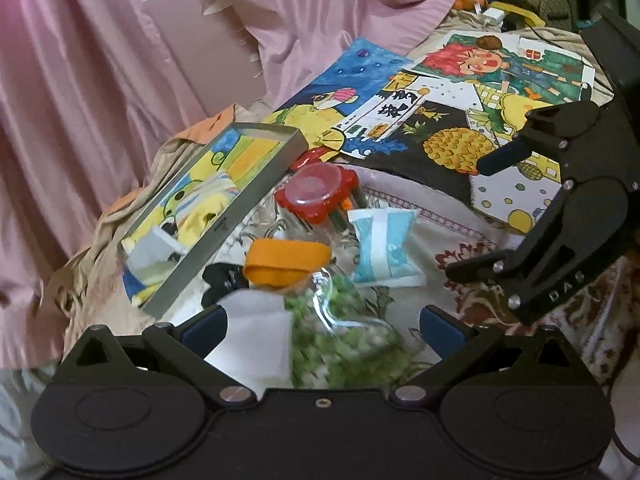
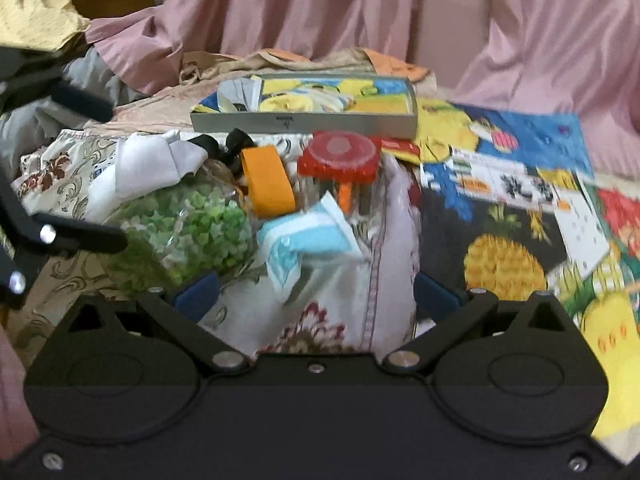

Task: Organize soft objects
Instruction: 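Move both tools back toward the orange block and tissue pack, then grasp the orange block with the left gripper while the right gripper grasps the blue tissue pack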

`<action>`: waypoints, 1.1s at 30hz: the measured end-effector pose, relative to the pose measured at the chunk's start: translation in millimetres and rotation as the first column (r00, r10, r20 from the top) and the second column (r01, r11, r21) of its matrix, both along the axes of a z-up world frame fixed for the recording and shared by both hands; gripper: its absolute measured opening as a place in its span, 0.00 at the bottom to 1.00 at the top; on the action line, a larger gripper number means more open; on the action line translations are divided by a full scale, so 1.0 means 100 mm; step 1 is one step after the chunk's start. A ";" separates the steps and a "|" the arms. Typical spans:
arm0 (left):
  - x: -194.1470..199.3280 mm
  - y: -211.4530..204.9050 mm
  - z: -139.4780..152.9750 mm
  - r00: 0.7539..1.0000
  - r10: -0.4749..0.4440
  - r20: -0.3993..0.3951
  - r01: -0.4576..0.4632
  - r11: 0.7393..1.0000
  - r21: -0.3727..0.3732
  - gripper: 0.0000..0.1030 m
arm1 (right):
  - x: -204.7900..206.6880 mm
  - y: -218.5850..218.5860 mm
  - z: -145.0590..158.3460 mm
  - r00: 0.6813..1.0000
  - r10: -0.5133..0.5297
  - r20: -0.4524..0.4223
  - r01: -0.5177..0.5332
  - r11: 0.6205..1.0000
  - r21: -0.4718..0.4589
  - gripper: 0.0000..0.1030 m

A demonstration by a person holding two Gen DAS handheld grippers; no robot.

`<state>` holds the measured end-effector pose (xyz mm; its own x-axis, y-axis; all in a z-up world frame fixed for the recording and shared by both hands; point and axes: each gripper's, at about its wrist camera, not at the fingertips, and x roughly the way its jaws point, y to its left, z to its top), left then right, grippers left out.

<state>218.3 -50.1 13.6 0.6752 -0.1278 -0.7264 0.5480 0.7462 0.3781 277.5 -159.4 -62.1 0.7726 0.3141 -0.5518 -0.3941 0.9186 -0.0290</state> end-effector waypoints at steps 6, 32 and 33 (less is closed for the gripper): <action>0.37 -0.01 0.00 0.998 -0.038 -0.048 0.039 0.999 0.035 0.99 | 0.20 0.12 -0.02 0.995 0.089 0.049 -0.086 0.995 -0.059 0.99; 2.17 0.00 -0.54 0.912 -0.030 -0.409 0.038 0.999 0.012 0.88 | 0.93 0.32 -0.26 0.968 0.244 -0.066 -0.250 0.962 -0.107 0.70; 2.19 0.00 -0.56 0.908 -0.027 -0.418 0.034 0.999 0.010 0.87 | 0.95 0.32 -0.27 0.967 0.244 -0.075 -0.251 0.963 -0.103 0.68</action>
